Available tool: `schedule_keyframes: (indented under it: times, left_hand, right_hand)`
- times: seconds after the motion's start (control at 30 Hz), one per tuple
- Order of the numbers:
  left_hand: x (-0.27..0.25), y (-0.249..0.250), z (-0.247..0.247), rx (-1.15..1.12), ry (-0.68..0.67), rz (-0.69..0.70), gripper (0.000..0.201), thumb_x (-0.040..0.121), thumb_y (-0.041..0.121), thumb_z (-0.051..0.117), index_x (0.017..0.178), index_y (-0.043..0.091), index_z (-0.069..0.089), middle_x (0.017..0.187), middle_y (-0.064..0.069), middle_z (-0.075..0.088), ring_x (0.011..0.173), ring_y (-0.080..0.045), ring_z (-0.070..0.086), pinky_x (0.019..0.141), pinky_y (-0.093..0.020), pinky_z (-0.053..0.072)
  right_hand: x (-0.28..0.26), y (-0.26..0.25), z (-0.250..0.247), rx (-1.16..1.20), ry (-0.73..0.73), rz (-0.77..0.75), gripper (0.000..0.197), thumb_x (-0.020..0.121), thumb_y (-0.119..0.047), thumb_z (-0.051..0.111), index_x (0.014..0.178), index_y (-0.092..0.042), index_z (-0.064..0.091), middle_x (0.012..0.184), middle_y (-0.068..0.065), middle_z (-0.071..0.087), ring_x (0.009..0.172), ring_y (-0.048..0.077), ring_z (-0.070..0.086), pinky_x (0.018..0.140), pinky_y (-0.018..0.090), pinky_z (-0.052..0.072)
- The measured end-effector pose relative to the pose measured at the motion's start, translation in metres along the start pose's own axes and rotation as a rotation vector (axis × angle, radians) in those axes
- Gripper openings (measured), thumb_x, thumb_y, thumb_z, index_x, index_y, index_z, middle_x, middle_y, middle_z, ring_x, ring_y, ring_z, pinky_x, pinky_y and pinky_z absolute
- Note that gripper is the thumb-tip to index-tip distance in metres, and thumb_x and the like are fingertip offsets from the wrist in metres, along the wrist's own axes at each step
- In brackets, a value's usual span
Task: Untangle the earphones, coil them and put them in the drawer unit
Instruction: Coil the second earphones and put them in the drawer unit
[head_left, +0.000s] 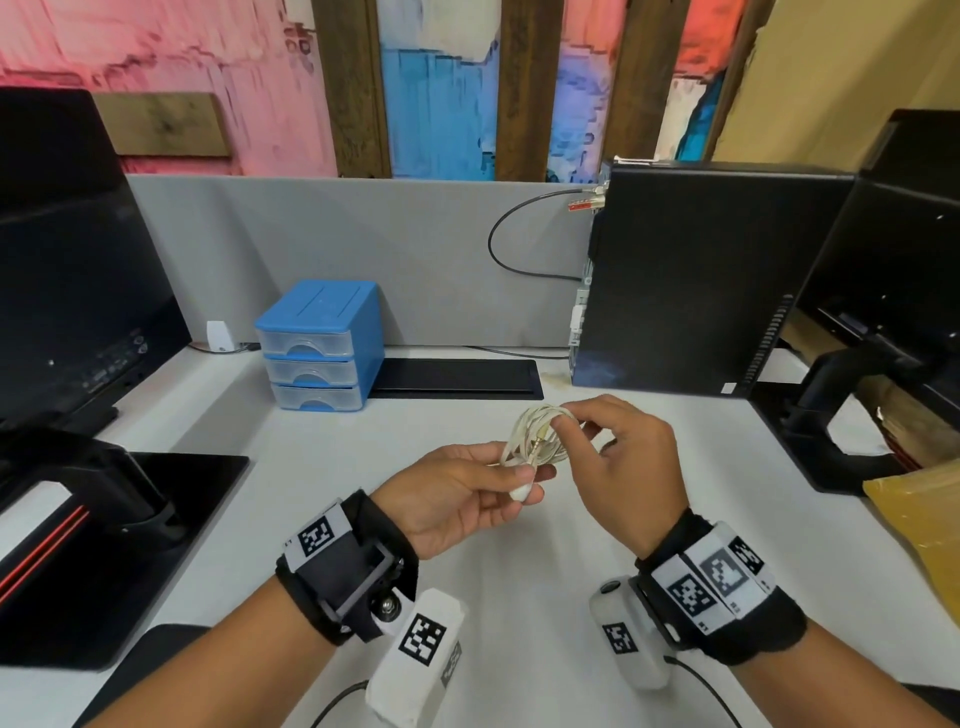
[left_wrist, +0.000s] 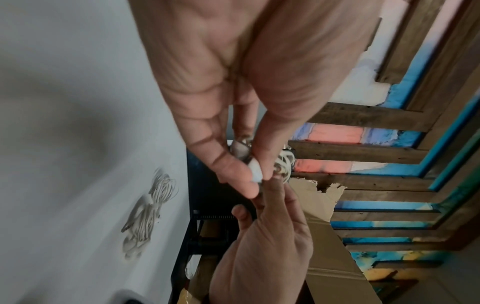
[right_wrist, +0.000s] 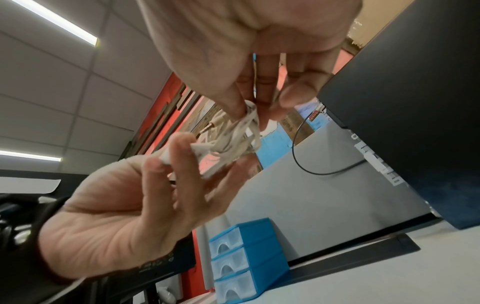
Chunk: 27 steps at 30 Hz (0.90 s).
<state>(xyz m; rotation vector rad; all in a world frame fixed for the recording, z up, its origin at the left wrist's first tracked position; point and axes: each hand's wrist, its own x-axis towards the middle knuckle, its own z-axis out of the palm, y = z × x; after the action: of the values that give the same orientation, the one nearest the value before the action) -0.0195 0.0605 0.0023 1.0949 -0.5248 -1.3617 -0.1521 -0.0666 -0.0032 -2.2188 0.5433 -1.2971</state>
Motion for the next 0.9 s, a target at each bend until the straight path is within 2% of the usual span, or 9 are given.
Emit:
schedule_keyframes:
  times: [0.17, 0.33, 0.43, 0.47, 0.53, 0.67, 0.77, 0.83, 0.9]
  left_hand:
    - [-0.002, 0.006, -0.008, 0.304, -0.002, 0.044, 0.028, 0.089, 0.004, 0.064, 0.115, 0.013, 0.069, 0.116, -0.009, 0.072, 0.085, -0.014, 0.072, 0.072, -0.019, 0.056]
    - [0.004, 0.001, -0.021, 0.587, 0.033, 0.079, 0.027, 0.088, 0.003, 0.067, 0.114, 0.008, 0.070, 0.108, -0.007, 0.074, 0.086, -0.014, 0.072, 0.079, -0.023, 0.056]
    - [0.004, 0.003, -0.029, 0.744, 0.012, 0.096, 0.042, 0.082, 0.005, 0.075, 0.121, 0.019, 0.068, 0.115, -0.001, 0.072, 0.096, -0.016, 0.070, 0.089, -0.025, 0.055]
    - [0.004, 0.005, -0.029, 0.752, 0.026, 0.123, 0.051, 0.078, 0.009, 0.080, 0.125, 0.023, 0.066, 0.117, 0.001, 0.071, 0.100, -0.017, 0.069, 0.092, -0.027, 0.054]
    - [0.005, 0.010, -0.029, 0.691, 0.091, 0.206, 0.065, 0.071, 0.014, 0.085, 0.131, 0.021, 0.060, 0.120, -0.003, 0.069, 0.106, -0.021, 0.068, 0.097, -0.031, 0.053]
    - [0.009, 0.012, -0.020, 0.585, 0.106, 0.288, 0.052, 0.076, 0.002, 0.079, 0.125, 0.009, 0.064, 0.110, -0.010, 0.073, 0.095, -0.019, 0.071, 0.088, -0.028, 0.055]
    - [0.011, 0.006, -0.018, 0.618, 0.083, 0.351, 0.032, 0.078, 0.002, 0.077, 0.109, 0.007, 0.074, 0.099, -0.014, 0.076, 0.088, -0.022, 0.072, 0.086, -0.035, 0.058]
    - [0.010, 0.006, -0.017, 0.601, 0.087, 0.368, 0.026, 0.080, 0.001, 0.075, 0.105, 0.004, 0.075, 0.097, -0.016, 0.076, 0.086, -0.023, 0.072, 0.083, -0.035, 0.059]
    - [0.009, 0.009, -0.017, 0.563, 0.099, 0.387, 0.027, 0.081, 0.000, 0.073, 0.107, -0.001, 0.073, 0.098, -0.018, 0.075, 0.085, -0.022, 0.073, 0.077, -0.030, 0.058]
  right_hand:
    - [0.002, -0.005, -0.002, 0.074, -0.097, 0.075, 0.011, 0.091, -0.014, 0.066, 0.087, -0.018, 0.075, 0.084, -0.011, 0.073, 0.079, 0.003, 0.067, 0.062, 0.019, 0.056]
    - [-0.001, -0.004, 0.002, 0.034, -0.248, 0.152, 0.012, 0.092, -0.020, 0.063, 0.085, -0.021, 0.073, 0.082, -0.012, 0.074, 0.077, 0.004, 0.068, 0.070, 0.031, 0.059]
    - [-0.001, -0.002, 0.001, -0.019, -0.301, 0.173, 0.012, 0.090, -0.022, 0.065, 0.080, -0.023, 0.071, 0.078, -0.014, 0.072, 0.077, 0.003, 0.068, 0.072, 0.035, 0.059]
    - [-0.001, -0.002, 0.001, -0.050, -0.320, 0.167, 0.012, 0.089, -0.024, 0.065, 0.079, -0.024, 0.071, 0.077, -0.014, 0.072, 0.077, 0.003, 0.068, 0.072, 0.037, 0.059]
    - [-0.002, -0.002, 0.002, -0.096, -0.370, 0.142, 0.011, 0.088, -0.029, 0.065, 0.080, -0.025, 0.071, 0.075, -0.014, 0.072, 0.076, 0.004, 0.068, 0.070, 0.038, 0.058]
    - [-0.004, -0.005, 0.004, -0.096, -0.456, 0.129, 0.014, 0.085, -0.037, 0.063, 0.080, -0.027, 0.071, 0.073, -0.014, 0.072, 0.073, 0.003, 0.068, 0.068, 0.038, 0.058]
    - [-0.002, -0.007, 0.004, -0.101, -0.468, 0.122, 0.014, 0.084, -0.038, 0.061, 0.080, -0.028, 0.072, 0.073, -0.015, 0.071, 0.074, 0.002, 0.067, 0.068, 0.037, 0.058]
    - [0.000, -0.006, 0.003, -0.052, -0.471, 0.155, 0.011, 0.085, -0.035, 0.065, 0.078, -0.028, 0.070, 0.074, -0.016, 0.070, 0.077, 0.002, 0.065, 0.070, 0.034, 0.058]
    - [0.003, -0.005, 0.004, 0.097, -0.472, 0.242, 0.009, 0.085, -0.027, 0.072, 0.077, -0.024, 0.068, 0.077, -0.010, 0.071, 0.078, 0.005, 0.066, 0.074, 0.035, 0.058]
